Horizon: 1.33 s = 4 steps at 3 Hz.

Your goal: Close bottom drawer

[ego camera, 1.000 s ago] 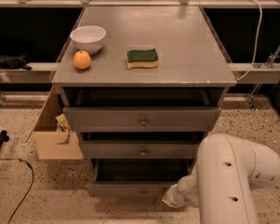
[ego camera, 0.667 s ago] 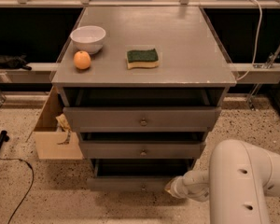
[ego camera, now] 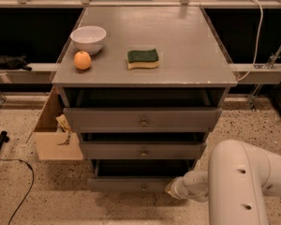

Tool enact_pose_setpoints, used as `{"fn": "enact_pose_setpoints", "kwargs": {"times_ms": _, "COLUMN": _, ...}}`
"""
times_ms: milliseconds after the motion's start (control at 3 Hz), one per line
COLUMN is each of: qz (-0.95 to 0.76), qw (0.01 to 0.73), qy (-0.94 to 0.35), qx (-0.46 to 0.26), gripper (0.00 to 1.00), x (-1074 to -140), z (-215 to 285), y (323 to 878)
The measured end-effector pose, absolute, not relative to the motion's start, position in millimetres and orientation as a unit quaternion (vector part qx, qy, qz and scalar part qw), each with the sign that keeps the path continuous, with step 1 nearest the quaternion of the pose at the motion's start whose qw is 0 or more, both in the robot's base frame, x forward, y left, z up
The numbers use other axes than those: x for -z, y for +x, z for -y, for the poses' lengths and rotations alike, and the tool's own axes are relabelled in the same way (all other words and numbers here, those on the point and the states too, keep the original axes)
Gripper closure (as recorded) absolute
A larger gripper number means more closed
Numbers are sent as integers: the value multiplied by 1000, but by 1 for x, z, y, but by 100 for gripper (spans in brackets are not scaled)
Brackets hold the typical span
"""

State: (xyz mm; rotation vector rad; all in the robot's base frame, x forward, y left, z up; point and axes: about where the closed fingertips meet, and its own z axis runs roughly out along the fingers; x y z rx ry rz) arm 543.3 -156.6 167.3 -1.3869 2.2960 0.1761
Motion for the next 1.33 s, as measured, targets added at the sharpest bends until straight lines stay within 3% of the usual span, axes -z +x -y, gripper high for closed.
{"fn": "enact_pose_setpoints", "kwargs": {"times_ms": 667, "qz": -835, "qw": 207, "qy": -506, "qx": -53, "gripper": 100, "x": -152, "z": 156, "y": 549}}
{"fn": "enact_pose_setpoints", "kwargs": {"times_ms": 1000, "qz": -835, "qw": 207, "qy": -506, "qx": -53, "gripper": 84, "x": -152, "z": 156, "y": 549}}
{"fn": "enact_pose_setpoints", "kwargs": {"times_ms": 1333, "qz": -835, "qw": 207, "qy": -506, "qx": -53, "gripper": 61, "x": -152, "z": 156, "y": 549}}
